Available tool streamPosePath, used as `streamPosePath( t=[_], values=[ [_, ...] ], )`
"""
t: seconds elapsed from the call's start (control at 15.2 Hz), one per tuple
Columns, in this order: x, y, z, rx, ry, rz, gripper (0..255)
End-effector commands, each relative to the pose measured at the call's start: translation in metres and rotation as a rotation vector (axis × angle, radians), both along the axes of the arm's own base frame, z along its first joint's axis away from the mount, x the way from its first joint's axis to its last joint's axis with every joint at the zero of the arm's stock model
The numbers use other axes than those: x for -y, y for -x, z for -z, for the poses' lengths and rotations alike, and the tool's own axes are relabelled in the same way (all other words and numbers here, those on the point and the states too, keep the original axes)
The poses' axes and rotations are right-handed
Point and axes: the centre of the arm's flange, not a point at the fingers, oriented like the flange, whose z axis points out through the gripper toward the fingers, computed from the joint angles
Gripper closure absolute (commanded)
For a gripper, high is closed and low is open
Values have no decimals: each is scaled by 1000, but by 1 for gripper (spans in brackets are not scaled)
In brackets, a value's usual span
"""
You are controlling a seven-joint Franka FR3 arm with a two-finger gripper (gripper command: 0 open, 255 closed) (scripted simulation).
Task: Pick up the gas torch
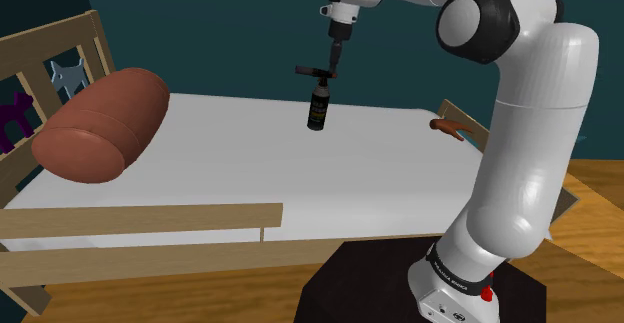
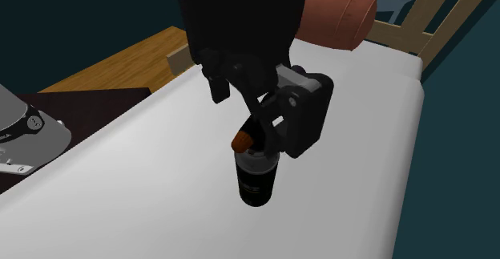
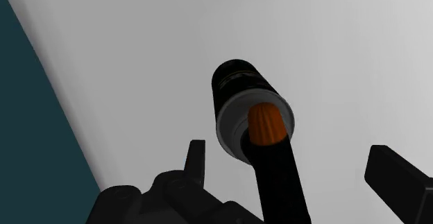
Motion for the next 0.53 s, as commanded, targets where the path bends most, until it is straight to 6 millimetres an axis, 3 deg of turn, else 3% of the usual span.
streamPosePath(
  t=[0.0, 0.4, 0.46],
  values=[
    [2, -2, 10, 1, -1, -4, 0],
    [2, -2, 34, 1, -1, -4, 0],
    [2, -2, 34, 1, -1, -4, 255]
  ],
)
